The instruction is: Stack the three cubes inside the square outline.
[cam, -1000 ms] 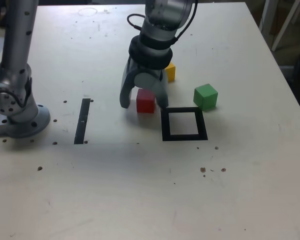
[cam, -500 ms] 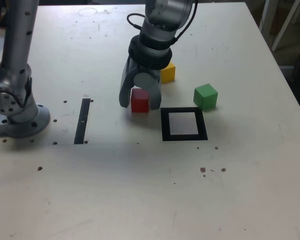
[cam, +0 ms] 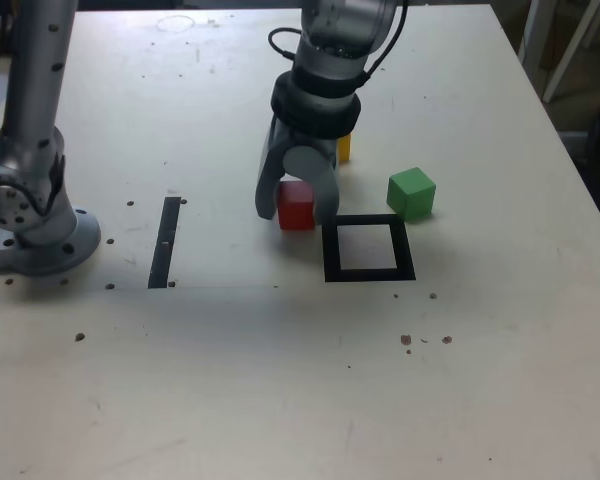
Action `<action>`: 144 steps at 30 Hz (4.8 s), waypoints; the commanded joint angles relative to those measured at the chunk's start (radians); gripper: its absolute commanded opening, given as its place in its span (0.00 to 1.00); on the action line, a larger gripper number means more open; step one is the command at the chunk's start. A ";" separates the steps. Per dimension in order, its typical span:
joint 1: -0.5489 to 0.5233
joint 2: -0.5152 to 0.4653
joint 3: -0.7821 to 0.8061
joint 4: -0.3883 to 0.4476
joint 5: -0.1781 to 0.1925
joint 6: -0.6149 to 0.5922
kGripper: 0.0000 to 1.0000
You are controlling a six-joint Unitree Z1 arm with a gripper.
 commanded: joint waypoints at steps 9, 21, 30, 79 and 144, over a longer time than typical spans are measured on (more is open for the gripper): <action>-0.111 0.020 -0.133 0.065 -0.007 -0.114 0.29; -0.165 0.091 -0.215 0.068 -0.013 -0.183 0.29; -0.163 0.127 -0.259 0.074 -0.013 -0.180 0.29; 0.040 -0.079 -0.174 0.151 0.119 -0.111 1.00; 0.306 0.157 -0.345 0.183 0.043 0.086 0.26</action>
